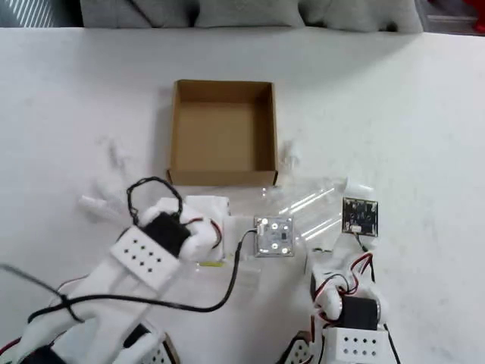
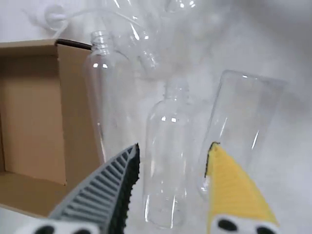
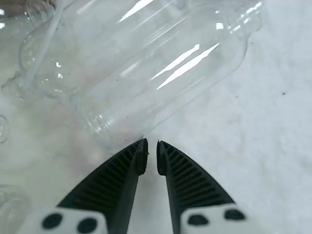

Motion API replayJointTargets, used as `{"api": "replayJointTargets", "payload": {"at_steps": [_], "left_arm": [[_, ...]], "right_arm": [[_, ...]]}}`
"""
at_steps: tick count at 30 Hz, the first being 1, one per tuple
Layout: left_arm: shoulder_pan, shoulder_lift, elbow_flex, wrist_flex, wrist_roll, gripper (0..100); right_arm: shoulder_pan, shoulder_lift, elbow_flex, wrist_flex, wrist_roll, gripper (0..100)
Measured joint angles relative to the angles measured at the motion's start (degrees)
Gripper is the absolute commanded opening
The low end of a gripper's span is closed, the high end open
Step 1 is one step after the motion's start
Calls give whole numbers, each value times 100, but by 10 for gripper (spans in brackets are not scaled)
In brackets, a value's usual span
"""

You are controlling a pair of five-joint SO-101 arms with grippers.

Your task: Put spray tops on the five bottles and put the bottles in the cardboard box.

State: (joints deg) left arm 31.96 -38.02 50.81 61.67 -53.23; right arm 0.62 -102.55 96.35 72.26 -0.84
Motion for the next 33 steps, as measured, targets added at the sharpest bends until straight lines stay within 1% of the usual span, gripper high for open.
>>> {"api": "replayJointTargets", "payload": {"at_steps": [3,6,9,13,15,19,22,30,31,33], "left_arm": [[0,659,-158,-44,-9,245],[0,1468,-571,-44,-9,243],[-9,2171,-941,-105,-185,244],[-114,2743,-1240,-141,-281,246],[-123,2927,-1336,-158,-281,248],[-123,3288,-1398,-229,-281,290],[-193,3516,-1398,-343,-281,291],[-360,3587,-1398,-352,-281,289],[-360,3587,-1398,-352,-281,277],[-360,3587,-1398,-404,-281,219]], "right_arm": [[0,0,0,0,0,18],[0,0,0,0,0,18],[0,0,0,0,0,18],[0,0,0,0,0,18],[0,0,0,0,0,18],[0,0,0,0,0,18],[0,0,0,0,0,18],[0,0,0,0,0,18],[0,0,0,0,0,18],[0,0,0,0,0,18]]}}
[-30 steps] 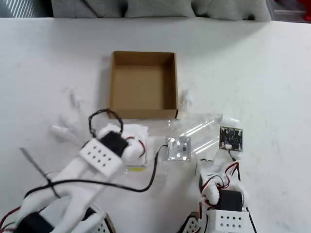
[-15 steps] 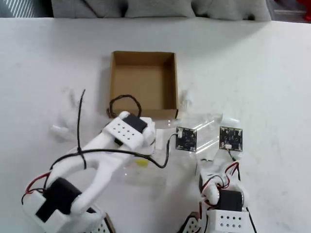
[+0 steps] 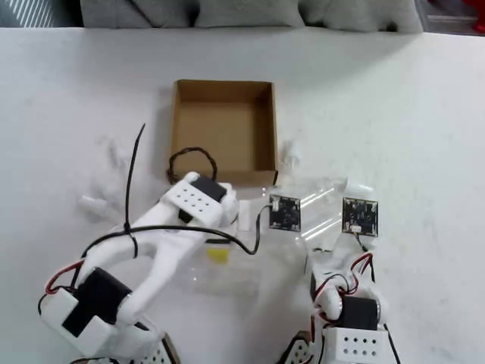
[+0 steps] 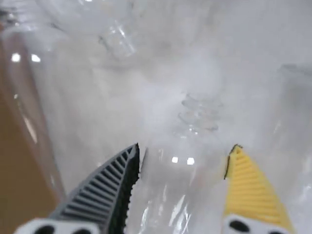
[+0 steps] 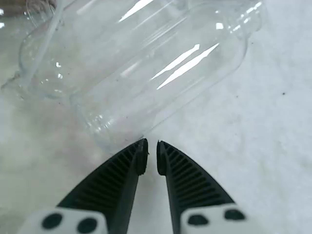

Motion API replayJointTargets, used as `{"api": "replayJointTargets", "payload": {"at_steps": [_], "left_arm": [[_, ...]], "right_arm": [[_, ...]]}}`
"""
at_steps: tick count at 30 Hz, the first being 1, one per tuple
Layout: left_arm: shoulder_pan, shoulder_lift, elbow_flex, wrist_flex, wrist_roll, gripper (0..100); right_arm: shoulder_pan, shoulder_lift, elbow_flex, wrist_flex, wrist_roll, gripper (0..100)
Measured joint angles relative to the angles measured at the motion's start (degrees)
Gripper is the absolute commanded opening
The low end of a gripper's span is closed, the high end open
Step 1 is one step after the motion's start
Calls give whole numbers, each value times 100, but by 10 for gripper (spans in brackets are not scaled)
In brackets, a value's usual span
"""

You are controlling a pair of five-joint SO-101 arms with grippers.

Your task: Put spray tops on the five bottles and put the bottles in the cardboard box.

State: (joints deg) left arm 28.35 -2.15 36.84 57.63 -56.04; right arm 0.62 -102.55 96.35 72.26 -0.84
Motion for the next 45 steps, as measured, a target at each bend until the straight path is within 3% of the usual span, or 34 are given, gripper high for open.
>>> {"api": "replayJointTargets", "payload": {"at_steps": [4,18,35,45], "left_arm": [[0,9,0,-176,9,129],[0,9,-79,149,105,124],[-79,-1837,-782,1345,2901,124],[-2119,-2716,-563,1407,4738,127]], "right_arm": [[0,0,0,0,0,18],[0,0,0,0,0,18],[0,0,0,0,0,18],[299,0,0,-1037,0,18]]}}
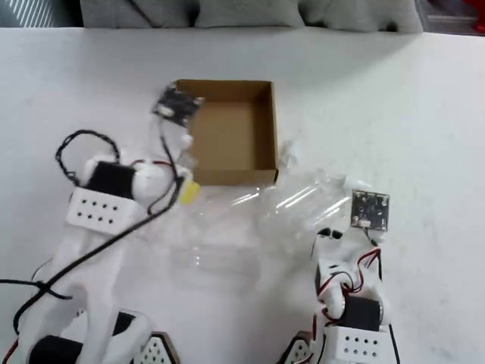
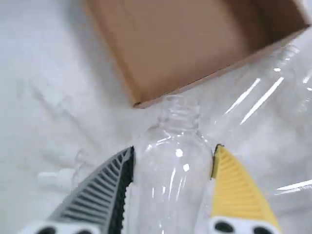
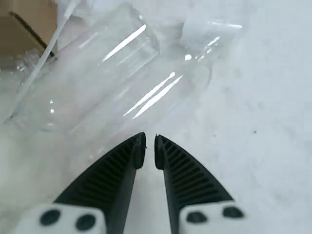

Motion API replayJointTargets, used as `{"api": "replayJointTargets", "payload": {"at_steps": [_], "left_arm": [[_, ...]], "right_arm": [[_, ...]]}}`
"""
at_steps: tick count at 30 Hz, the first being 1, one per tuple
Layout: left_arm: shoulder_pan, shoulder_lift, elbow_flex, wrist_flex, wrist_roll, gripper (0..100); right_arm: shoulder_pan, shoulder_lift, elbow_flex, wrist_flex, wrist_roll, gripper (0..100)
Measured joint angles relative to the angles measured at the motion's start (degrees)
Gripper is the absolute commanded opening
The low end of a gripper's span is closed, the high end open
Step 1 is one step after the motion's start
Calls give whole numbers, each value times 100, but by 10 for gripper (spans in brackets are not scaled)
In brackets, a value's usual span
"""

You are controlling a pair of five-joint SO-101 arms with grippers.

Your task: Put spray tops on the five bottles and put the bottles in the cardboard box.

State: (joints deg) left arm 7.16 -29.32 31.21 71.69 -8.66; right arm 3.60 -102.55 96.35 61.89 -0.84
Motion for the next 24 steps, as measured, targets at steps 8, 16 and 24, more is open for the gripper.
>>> {"api": "replayJointTargets", "payload": {"at_steps": [8,16,24], "left_arm": [[-1512,-9,1222,-897,501,125],[-2382,-9,1758,-1749,554,124],[-2409,-9,1969,-1934,554,126]], "right_arm": [[668,0,0,-237,0,18],[1996,0,-97,-888,818,18],[1538,35,-1055,-1055,1275,18]]}}
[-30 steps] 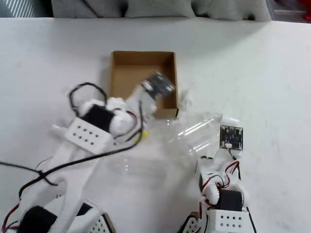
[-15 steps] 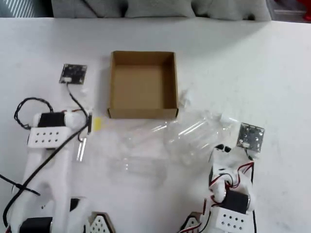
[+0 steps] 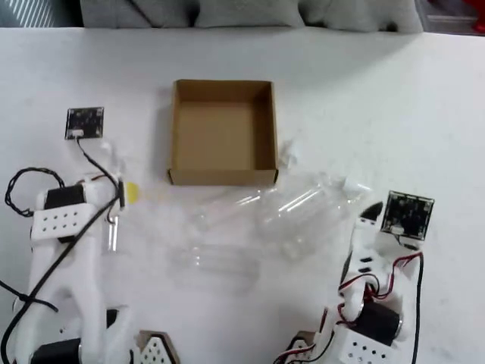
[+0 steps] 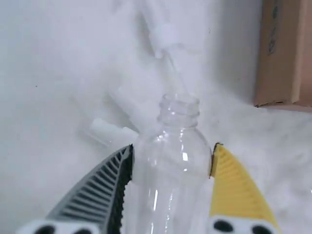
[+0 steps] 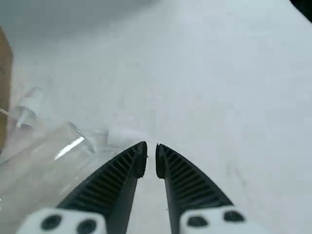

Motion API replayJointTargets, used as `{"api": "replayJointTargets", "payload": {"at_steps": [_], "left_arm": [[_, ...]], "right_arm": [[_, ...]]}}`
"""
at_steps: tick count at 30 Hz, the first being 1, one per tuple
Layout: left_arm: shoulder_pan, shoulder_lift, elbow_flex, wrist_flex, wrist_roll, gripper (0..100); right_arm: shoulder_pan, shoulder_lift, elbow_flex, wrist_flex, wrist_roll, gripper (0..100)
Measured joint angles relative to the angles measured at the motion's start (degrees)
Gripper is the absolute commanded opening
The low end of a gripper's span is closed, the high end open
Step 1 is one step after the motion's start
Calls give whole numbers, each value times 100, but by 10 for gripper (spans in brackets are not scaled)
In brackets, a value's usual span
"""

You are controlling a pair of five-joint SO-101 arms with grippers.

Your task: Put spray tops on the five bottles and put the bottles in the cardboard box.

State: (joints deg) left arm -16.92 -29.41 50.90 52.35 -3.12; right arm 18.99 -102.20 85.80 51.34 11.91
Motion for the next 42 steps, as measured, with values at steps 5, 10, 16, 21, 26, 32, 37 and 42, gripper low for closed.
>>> {"api": "replayJointTargets", "payload": {"at_steps": [5,10,16,21,26,32,37,42], "left_arm": [[35,0,53,-105,0,127],[62,0,105,-229,0,127],[299,-9,431,-703,0,127],[325,-9,440,-765,0,127],[360,-9,440,-765,0,127],[378,-9,440,-774,0,128],[431,-9,440,-774,0,128],[475,-9,440,-774,0,128]], "right_arm": [[-659,1495,-1354,62,0,18],[-1108,4378,-3200,369,0,18],[-1749,7376,-5468,1345,0,19],[-2119,9116,-7218,2101,-818,28],[-2418,10699,-8835,2365,-1609,118],[-2734,12352,-10286,2444,-1969,109],[-2690,13433,-11156,2462,-2127,110],[-2725,14207,-11842,2637,-2268,144]]}}
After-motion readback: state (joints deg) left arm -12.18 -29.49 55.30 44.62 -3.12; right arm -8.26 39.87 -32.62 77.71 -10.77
